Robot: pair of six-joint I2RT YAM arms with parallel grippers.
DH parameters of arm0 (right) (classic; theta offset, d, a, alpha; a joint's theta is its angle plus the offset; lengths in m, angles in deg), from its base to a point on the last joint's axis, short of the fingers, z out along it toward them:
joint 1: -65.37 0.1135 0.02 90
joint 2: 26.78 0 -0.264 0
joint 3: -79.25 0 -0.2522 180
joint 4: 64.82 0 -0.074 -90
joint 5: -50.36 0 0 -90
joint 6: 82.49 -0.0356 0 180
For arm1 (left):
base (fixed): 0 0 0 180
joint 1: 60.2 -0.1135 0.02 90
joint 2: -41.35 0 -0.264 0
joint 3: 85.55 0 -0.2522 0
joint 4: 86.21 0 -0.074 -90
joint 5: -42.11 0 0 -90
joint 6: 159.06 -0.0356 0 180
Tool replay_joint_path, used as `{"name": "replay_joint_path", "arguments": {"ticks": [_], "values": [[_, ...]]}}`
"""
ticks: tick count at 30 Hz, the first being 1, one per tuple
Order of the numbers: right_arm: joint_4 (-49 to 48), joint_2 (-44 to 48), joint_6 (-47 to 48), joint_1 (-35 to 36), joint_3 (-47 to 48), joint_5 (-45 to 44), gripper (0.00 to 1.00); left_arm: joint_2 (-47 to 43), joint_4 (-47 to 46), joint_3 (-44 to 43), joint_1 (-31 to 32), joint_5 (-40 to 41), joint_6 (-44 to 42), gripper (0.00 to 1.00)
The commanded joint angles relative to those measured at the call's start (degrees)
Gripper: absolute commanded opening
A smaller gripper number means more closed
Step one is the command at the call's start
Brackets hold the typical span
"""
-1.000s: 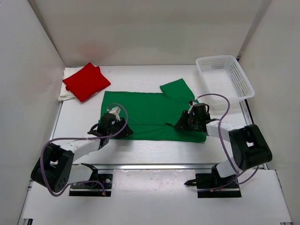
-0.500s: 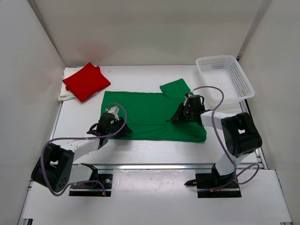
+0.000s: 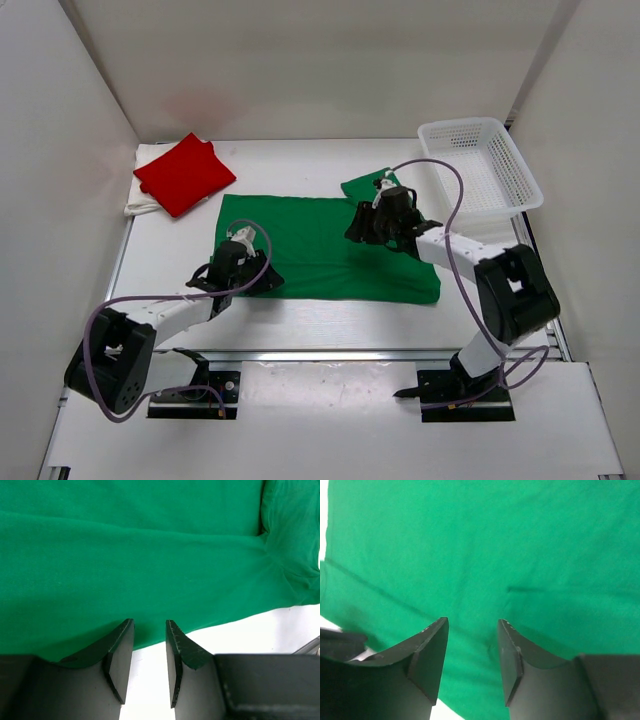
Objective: Fold and stack the t-shirts
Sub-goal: Fold the flattened tshirt in 1/3 of the way, then grap the side of the flattened tshirt furthest away from the robot with both arms
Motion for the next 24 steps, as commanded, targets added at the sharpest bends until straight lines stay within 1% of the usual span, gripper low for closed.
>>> {"name": "replay_joint_path", "arguments": {"ticks": [1, 2, 4, 6, 7, 8, 9, 11, 14, 16, 19, 21, 22, 23, 24], "values": [[1.7, 5.5, 3.4, 0.8, -4.9, -6.0, 0.42, -0.4, -0.7, -2.4, 1.3, 1.5, -0.1, 0.42], [1.8, 7.3, 2.8, 0.7, -7.5, -5.3, 0.35, 0.1, -0.4, -2.6, 2.0, 2.0, -0.1, 0.42], [0.0, 10.0, 1.6, 1.0, -12.1, -3.5, 0.15, 1.7, 0.5, -3.7, 3.1, 3.2, -0.9, 0.41], [1.0, 11.6, 1.7, 2.4, -14.0, -4.8, 0.06, 2.7, 1.6, -4.1, 3.0, 4.1, -1.3, 0.39], [1.6, 12.7, 2.0, 2.3, -15.5, -5.5, 0.03, 3.3, 2.5, -4.4, 2.8, 5.6, -1.6, 0.37], [1.8, 12.9, 2.1, 2.3, -16.4, -5.4, 0.03, 3.8, 3.5, -4.4, 2.5, 6.2, -1.5, 0.37], [1.7, 13.7, 1.9, 2.4, -17.9, -5.6, 0.03, 4.0, 4.2, -4.0, 0.9, 6.9, -1.0, 0.35], [3.7, 14.6, 1.9, 1.9, -19.8, -5.0, 0.02, 4.4, 3.4, -0.3, -3.3, 4.5, 0.2, 0.34], [4.4, 15.8, 1.5, 1.7, -23.1, -4.6, 0.00, 4.6, 4.5, 3.3, -5.6, 2.0, 1.1, 0.33], [6.0, 16.7, 1.4, 2.1, -24.5, -4.1, 0.00, 3.3, 7.2, 4.8, -4.6, 2.3, 1.2, 0.29], [9.5, 18.4, 1.8, 3.8, -23.6, -2.4, 0.00, -1.5, 9.7, 7.6, -1.4, 2.9, 3.2, 0.30], [10.7, 19.7, 2.3, 3.2, -22.1, -1.5, 0.09, -4.7, 11.7, 7.7, -0.8, 2.3, 4.2, 0.30], [11.4, 20.0, 2.8, 2.5, -21.0, -0.6, 0.18, -6.0, 12.1, 6.3, -1.6, 2.2, 3.8, 0.32], [10.6, 20.7, 2.8, 1.8, -19.2, 1.0, 0.23, -6.7, 12.8, 3.1, -2.6, 2.0, 3.7, 0.34], [10.3, 20.7, 3.1, 0.2, -18.4, 1.5, 0.25, -6.9, 13.6, 0.9, -3.0, 2.3, 2.9, 0.34]]}}
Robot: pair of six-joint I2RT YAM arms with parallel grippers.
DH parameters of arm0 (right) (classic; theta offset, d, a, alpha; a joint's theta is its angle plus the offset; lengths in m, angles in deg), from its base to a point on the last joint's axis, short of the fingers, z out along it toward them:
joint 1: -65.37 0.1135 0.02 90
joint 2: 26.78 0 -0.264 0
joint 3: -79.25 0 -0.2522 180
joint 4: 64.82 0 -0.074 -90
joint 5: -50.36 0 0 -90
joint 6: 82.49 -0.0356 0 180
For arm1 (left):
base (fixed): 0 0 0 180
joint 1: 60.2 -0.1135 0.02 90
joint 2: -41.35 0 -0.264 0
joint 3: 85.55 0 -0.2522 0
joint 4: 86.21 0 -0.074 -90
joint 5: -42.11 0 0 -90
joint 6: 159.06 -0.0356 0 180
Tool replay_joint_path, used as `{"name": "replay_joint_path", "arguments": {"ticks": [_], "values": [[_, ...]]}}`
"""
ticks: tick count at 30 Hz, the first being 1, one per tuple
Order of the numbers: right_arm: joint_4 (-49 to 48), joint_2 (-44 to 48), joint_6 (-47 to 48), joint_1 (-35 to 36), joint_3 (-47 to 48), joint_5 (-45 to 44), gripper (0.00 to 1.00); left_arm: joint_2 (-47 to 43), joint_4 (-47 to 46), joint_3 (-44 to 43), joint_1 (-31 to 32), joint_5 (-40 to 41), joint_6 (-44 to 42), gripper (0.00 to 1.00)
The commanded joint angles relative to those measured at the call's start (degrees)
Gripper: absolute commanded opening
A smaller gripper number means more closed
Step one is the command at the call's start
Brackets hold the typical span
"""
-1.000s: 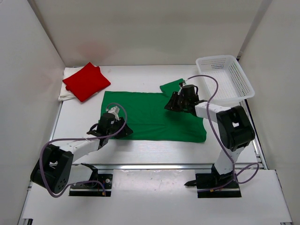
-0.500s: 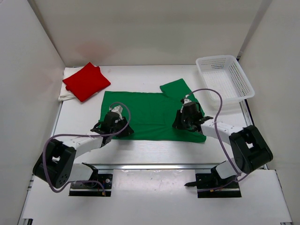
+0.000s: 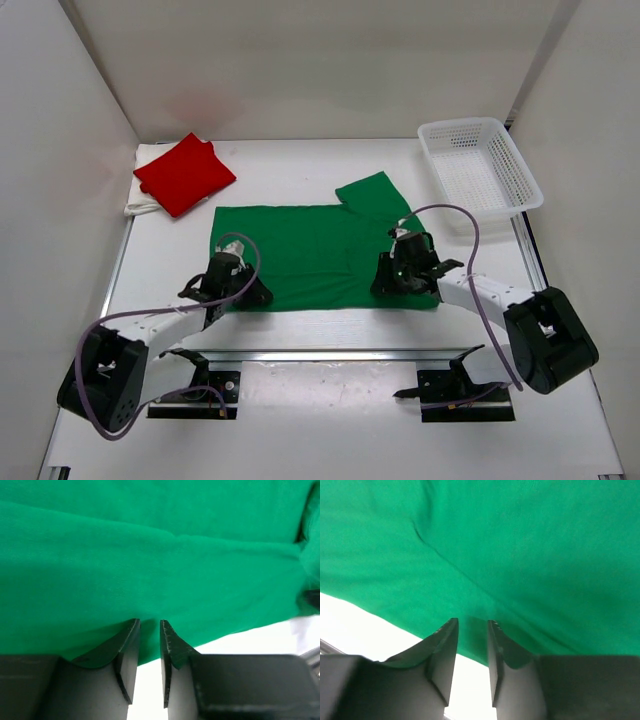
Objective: Fold and stack the t-shirts
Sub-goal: Grap the side of the flattened tshirt furthest away from the robot with both arms
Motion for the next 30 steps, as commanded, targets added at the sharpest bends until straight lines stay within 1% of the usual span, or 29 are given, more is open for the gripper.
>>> {"name": "replay_joint_path", "arguments": {"ticks": [1, 3, 4, 5, 6, 7, 9, 10, 11, 12, 13, 14, 15, 17, 19, 20, 22, 23, 26, 30], "values": [[-0.7, 2.7, 1.3, -2.8, 6.1, 3.6, 0.29, -1.2, 7.3, -7.9, -1.6, 2.0, -1.8, 0.36], [-0.5, 2.0, 3.0, -3.5, 9.7, 3.8, 0.31, 1.5, 8.2, -17.3, -1.8, 6.6, -4.3, 0.40], [-0.3, 1.9, 3.9, -3.6, 10.5, 4.1, 0.29, 2.4, 7.2, -19.6, -2.5, 6.7, -5.2, 0.40], [0.3, 1.0, 4.5, -3.3, 12.1, 4.7, 0.18, 4.8, 6.4, -22.4, -5.2, 5.9, -5.5, 0.39], [0.3, 0.3, 4.4, -3.5, 12.5, 5.1, 0.12, 8.4, 5.0, -24.7, -7.7, 5.4, -5.5, 0.40], [-0.1, 0.0, 5.2, -3.1, 13.0, 5.3, 0.01, 10.4, 4.5, -25.9, -9.2, 5.0, -5.5, 0.39], [-0.4, -0.2, 5.6, -2.3, 13.4, 5.8, 0.00, 18.6, 4.8, -31.1, -13.9, 4.8, -5.8, 0.34], [-0.6, -0.2, 5.5, -2.0, 13.1, 6.2, 0.00, 22.2, 5.9, -33.6, -15.9, 4.7, -6.3, 0.34], [-0.7, 0.1, 5.6, -1.9, 12.8, 6.3, 0.00, 23.4, 6.2, -34.9, -16.8, 4.8, -7.0, 0.35], [-1.8, 0.5, 5.6, -1.7, 12.3, 7.5, 0.00, 25.4, 6.3, -36.9, -18.0, 7.3, -7.3, 0.35], [-2.6, 0.7, 5.5, -1.9, 11.5, 8.8, 0.00, 27.5, 6.6, -38.9, -19.3, 8.5, -8.1, 0.34], [-2.9, 1.0, 5.4, -2.1, 11.0, 9.3, 0.00, 28.6, 6.6, -40.0, -19.8, 8.4, -8.9, 0.36], [-3.6, 1.5, 5.3, -2.0, 10.1, 10.2, 0.00, 31.3, 7.2, -42.3, -21.5, 10.5, -9.2, 0.37], [-3.9, 1.7, 5.0, -2.7, 8.9, 10.9, 0.00, 35.2, 9.1, -46.2, -22.2, 12.9, -11.0, 0.39], [-4.0, 1.6, 5.3, -2.9, 8.5, 11.5, 0.00, 40.8, 11.7, -52.2, -22.9, 14.8, -12.9, 0.42], [-3.9, 2.0, 5.3, -3.7, 8.1, 11.5, 0.00, 42.2, 13.5, -53.5, -22.9, 14.9, -13.8, 0.43], [-3.3, 2.3, 5.3, -3.6, 7.3, 11.5, 0.00, 46.1, 14.6, -57.8, -22.9, 16.8, -14.4, 0.47], [-3.6, 2.7, 4.8, -4.0, 7.3, 11.5, 0.00, 47.0, 15.6, -58.7, -24.5, 17.4, -15.4, 0.49], [-4.0, 3.0, 5.1, -4.2, 6.7, 11.5, 0.00, 50.9, 16.9, -62.5, -25.4, 18.6, -15.7, 0.52], [-4.3, 3.2, 4.4, -3.8, 6.5, 11.5, 0.00, 53.1, 18.8, -65.8, -24.8, 19.1, -16.8, 0.53]]}}
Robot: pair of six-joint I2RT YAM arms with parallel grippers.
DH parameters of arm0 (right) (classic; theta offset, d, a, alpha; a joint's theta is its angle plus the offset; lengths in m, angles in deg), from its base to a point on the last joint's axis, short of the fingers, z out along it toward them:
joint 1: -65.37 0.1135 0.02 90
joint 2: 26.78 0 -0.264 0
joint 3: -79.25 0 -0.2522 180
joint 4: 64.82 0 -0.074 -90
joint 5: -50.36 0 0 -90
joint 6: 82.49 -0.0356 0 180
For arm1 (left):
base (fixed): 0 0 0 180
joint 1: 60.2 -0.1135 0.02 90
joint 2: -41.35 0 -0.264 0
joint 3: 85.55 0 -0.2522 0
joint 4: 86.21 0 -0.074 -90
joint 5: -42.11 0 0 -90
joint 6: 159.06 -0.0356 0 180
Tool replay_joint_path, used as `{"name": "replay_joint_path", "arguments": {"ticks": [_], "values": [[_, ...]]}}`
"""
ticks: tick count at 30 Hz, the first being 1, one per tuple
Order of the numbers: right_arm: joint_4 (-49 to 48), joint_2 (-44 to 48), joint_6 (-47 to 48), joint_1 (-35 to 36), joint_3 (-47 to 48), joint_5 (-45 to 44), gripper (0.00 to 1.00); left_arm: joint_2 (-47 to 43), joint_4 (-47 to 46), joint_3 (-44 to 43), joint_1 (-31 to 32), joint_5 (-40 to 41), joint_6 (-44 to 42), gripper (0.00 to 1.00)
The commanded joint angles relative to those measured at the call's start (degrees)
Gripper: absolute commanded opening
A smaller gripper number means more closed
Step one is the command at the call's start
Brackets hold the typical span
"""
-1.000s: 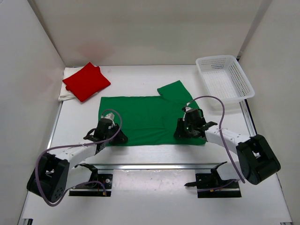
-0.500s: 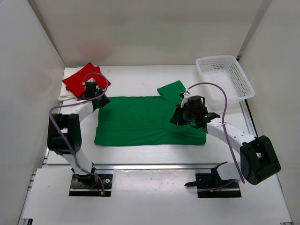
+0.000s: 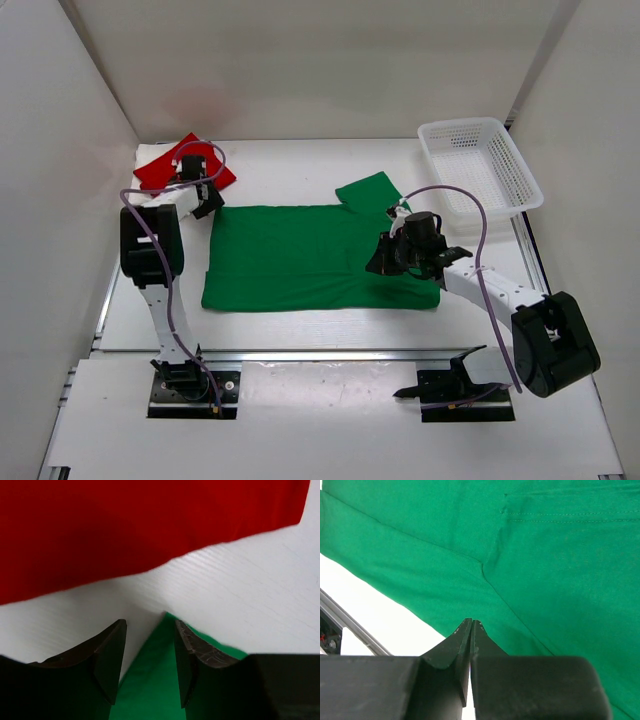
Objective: Fold and stack the t-shirts
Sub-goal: Grap the side of the flattened tshirt furthest away from the robot with both arms
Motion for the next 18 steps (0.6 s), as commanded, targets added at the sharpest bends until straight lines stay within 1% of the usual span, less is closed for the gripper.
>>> {"name": "replay_joint_path", "arguments": {"ticks": [1, 5, 8, 9, 12, 13, 14, 17, 18], "values": [[-2.7, 1.8, 0.2, 0.2, -0.6, 1.0, 0.00, 0.5, 2.8, -3.4, -0.3, 2.5, -2.1, 0.55], [-2.8, 1.4, 0.0, 0.4, -0.1, 1.2, 0.00, 3.5, 7.3, -8.5, 0.4, 2.2, -3.4, 0.55], [-3.7, 1.0, -0.4, 0.2, 0.8, 1.2, 0.01, 4.8, 9.0, -10.9, 0.9, 2.3, -4.6, 0.51], [-3.6, 1.0, -0.4, 0.0, 1.0, 1.3, 0.00, 4.8, 9.2, -11.0, 0.6, 2.5, -5.3, 0.52], [-3.6, 0.8, -0.2, -0.3, 2.0, 1.9, 0.00, 4.5, 9.4, -10.5, 0.9, 2.5, -6.6, 0.47], [-4.3, 0.8, -0.1, -0.6, 2.4, 1.6, 0.00, 4.7, 9.7, -10.9, 0.9, 2.9, -6.4, 0.43], [-4.4, 0.2, -0.7, -0.7, 3.0, 2.0, 0.00, 4.6, 9.7, -10.5, 0.9, 3.3, -6.2, 0.42], [-5.0, -0.5, -0.5, -1.2, 4.5, 2.2, 0.00, 4.2, 9.4, -10.1, 0.8, 3.3, -6.3, 0.40], [-5.6, -0.7, -0.7, -1.4, 5.2, 2.5, 0.01, 4.3, 9.5, -10.3, 2.7, 3.3, -6.5, 0.38]]}}
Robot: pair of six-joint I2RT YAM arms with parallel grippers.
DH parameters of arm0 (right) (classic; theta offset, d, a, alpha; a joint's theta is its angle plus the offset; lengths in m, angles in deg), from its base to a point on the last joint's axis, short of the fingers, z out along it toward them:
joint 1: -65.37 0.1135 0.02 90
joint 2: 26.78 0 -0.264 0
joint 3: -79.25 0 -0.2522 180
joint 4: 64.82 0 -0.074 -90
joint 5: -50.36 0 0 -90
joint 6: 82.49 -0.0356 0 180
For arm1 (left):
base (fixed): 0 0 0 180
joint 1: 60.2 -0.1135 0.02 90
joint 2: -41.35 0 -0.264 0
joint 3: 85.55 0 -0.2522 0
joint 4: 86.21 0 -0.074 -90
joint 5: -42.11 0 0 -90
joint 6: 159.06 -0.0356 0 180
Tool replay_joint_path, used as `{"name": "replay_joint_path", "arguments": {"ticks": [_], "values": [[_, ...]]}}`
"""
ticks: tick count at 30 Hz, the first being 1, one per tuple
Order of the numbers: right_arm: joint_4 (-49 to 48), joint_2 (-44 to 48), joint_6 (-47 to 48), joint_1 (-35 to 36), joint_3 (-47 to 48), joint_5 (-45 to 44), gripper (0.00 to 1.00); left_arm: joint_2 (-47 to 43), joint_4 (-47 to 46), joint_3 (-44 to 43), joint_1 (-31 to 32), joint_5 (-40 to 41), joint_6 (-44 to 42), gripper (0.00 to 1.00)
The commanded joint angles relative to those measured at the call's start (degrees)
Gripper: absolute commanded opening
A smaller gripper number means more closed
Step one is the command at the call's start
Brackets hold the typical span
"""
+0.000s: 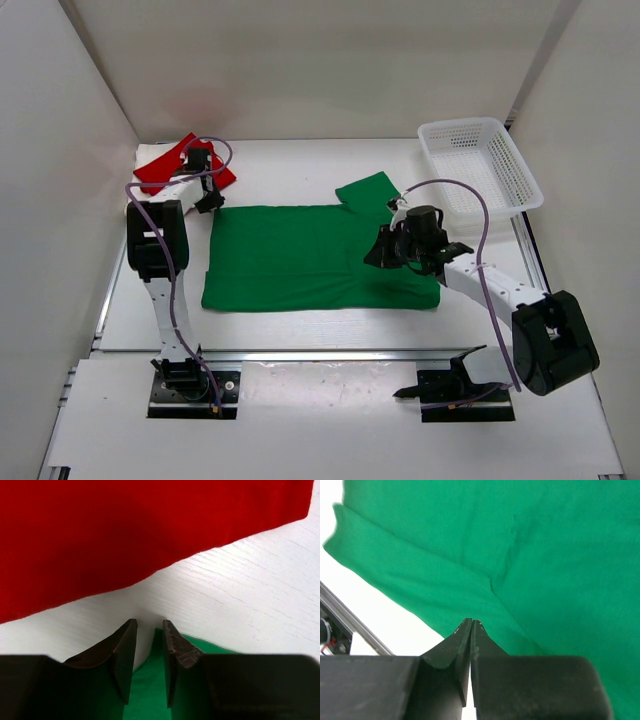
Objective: Fold and stack the t-shirts
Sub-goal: Grap the side of the flattened tshirt furthest away from the robot with both arms
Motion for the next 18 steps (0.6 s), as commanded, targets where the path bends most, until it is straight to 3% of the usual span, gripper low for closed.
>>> {"name": "replay_joint_path", "arguments": {"ticks": [1, 7, 11, 18], "values": [[-4.5, -1.0, -0.6, -1.1, 3.8, 1.2, 0.03, -0.8, 1.7, -1.5, 1.5, 1.3, -1.1, 0.37], [-11.0, -9.5, -2.0, -1.8, 9.0, -4.1, 0.19, -0.7, 1.2, -2.5, 2.9, 1.4, -0.9, 0.15], [-8.6, -22.3, 1.0, -4.6, 20.4, -6.9, 0.30, -1.8, -0.4, -1.2, 2.9, 0.2, 0.5, 0.01], [-2.5, -41.8, 3.7, -9.0, 42.9, -16.7, 0.41, -7.9, -5.6, 5.0, 3.7, -1.4, 3.8, 0.00]]}}
